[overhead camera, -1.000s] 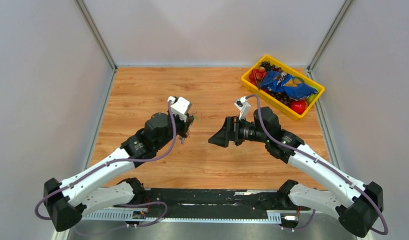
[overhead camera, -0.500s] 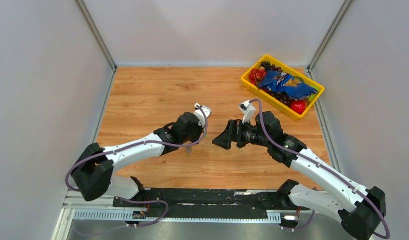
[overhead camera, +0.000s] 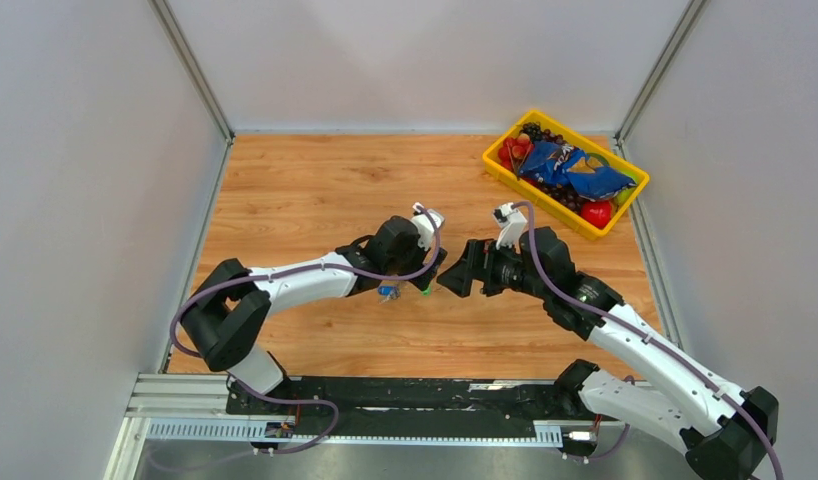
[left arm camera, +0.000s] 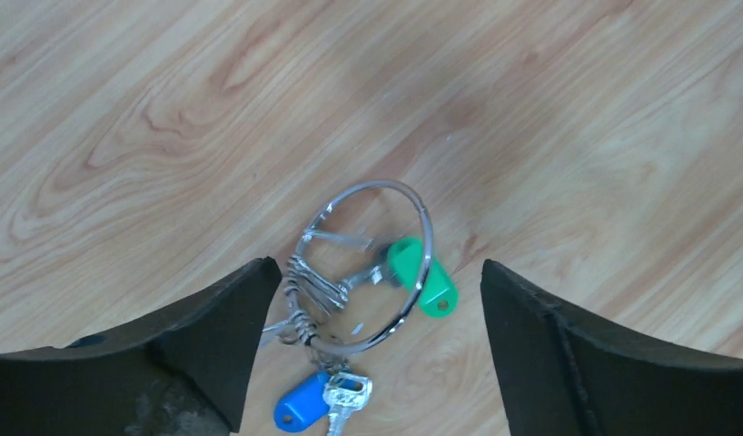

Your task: Put the keys on the keyring

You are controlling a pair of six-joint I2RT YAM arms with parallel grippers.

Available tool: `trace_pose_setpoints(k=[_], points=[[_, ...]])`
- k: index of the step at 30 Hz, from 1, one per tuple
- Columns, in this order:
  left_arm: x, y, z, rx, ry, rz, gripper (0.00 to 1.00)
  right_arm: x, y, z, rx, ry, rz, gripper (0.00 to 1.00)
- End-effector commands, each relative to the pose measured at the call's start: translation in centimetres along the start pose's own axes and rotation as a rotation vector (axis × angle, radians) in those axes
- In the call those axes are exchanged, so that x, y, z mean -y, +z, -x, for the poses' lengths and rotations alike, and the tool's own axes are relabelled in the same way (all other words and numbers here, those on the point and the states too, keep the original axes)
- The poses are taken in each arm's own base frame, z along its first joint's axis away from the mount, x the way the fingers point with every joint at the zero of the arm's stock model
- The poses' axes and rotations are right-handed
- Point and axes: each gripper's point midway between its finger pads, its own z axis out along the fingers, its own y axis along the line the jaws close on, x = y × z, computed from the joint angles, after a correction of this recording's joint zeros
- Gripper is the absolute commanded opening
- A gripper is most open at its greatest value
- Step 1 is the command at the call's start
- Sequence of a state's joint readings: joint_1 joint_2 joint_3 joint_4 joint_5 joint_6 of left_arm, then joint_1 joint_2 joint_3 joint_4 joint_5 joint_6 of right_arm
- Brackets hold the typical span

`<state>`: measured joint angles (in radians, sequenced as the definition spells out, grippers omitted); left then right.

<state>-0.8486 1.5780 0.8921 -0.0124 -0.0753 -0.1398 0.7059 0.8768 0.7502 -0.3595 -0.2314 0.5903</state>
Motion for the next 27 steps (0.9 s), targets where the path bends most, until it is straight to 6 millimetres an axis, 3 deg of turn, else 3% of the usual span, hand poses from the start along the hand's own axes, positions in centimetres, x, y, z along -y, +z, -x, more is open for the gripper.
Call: trace_pose_setpoints(k=[1,4,7,12,18,27], points=[[0.7,-2.8,7.1,0.169,0.025,-0.043,0.98,1.4,-0.2,1.8,0.078,-0.031,-0.073,1.00],[0.4,-5.5,9.5,0.223,0.042,-0.031,1.00,2.3,-0.1,2.9,0.113,-0.049,-0.123,1.00],[0.0,-9.7,12.4,0.327,0.047,-0.021,1.00,3.3,0.2,4.2,0.158,-0.080,-0.181,1.00],[-1.0,-15.7,14.9,0.460,0.034,0.018,1.00,2.9,1.2,6.0,0.181,-0.118,-0.193,1.00],[-2.2,-20.3,15.3,0.557,-0.040,0.058,1.00,4.2,2.4,7.3,0.198,-0.110,-0.281,1.00],[-3.4,-23.6,12.9,0.580,-0.096,0.096,1.00,4.0,0.9,11.3,0.325,-0.181,-0.351,1.00]])
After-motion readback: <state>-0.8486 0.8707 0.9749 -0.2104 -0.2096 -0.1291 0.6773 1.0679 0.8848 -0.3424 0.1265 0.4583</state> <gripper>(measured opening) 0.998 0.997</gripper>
